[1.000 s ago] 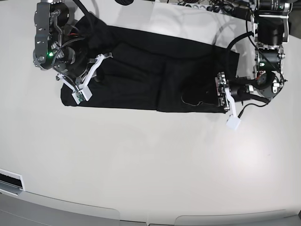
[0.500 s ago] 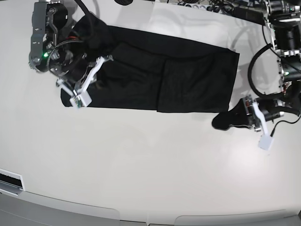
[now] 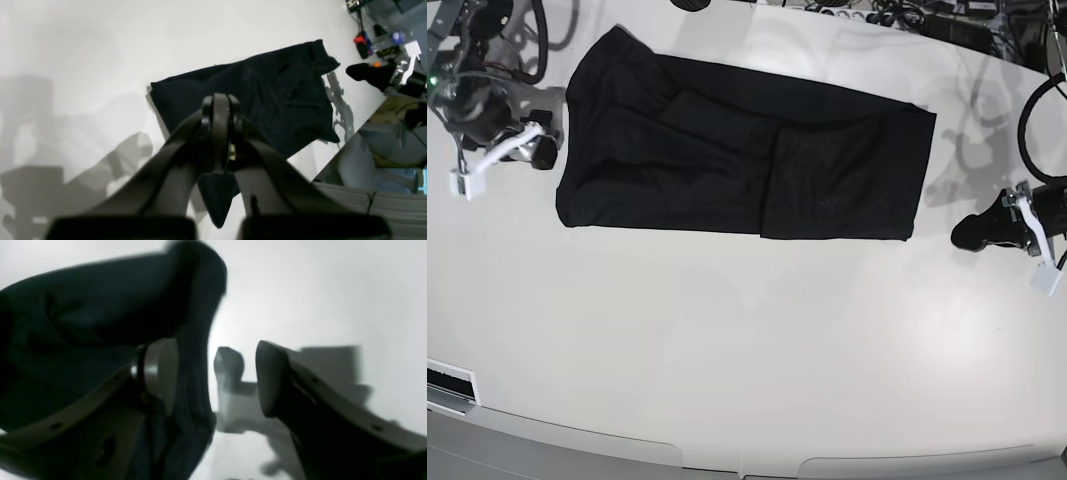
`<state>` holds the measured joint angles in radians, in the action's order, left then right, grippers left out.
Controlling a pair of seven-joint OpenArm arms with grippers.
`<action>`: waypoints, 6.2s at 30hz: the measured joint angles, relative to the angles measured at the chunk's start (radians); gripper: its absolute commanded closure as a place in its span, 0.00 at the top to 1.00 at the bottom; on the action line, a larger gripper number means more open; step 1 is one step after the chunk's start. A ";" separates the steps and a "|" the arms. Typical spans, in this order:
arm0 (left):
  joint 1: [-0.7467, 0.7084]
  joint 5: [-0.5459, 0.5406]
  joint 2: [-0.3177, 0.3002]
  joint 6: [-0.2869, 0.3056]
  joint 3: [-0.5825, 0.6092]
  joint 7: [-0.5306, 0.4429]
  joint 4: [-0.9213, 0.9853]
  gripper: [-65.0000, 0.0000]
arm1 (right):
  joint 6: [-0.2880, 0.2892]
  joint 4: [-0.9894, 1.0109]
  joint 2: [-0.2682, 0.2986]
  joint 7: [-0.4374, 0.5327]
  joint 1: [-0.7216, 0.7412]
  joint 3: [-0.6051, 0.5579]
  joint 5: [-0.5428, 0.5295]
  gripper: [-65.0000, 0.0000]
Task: Layout the t-shirt on the table in an organized manner, then fold the t-shirt properly
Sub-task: 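Grasp the strip's end near the right gripper, then fold the held end over onto the shirt with the right gripper, then press and adjust the folded bundle's edge with the right gripper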
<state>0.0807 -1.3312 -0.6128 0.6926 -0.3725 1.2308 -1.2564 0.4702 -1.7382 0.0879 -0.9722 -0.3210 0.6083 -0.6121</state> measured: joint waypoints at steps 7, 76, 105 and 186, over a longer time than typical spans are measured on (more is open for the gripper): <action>0.000 0.000 -0.008 0.000 0.000 -0.001 0.000 0.00 | 0.107 0.270 0.003 0.000 -0.002 0.093 -0.183 0.60; -0.003 0.000 -0.008 0.000 0.000 -0.001 0.000 0.00 | 0.060 -0.426 0.000 -0.174 0.005 -0.280 0.014 0.00; 0.003 -0.086 0.032 0.000 0.000 0.047 -0.002 0.00 | 0.223 -0.260 -0.208 -0.232 0.208 -0.885 -0.031 0.24; -0.001 -0.090 0.031 0.000 0.058 0.068 -0.070 0.00 | 0.220 -0.223 -0.024 -0.214 -0.034 -0.830 -0.003 0.00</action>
<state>0.0799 -1.4216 -0.5816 0.6926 -0.3141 1.2987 -1.3262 0.6899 -1.9614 0.0639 -1.1858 -0.3550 -0.2214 -0.6155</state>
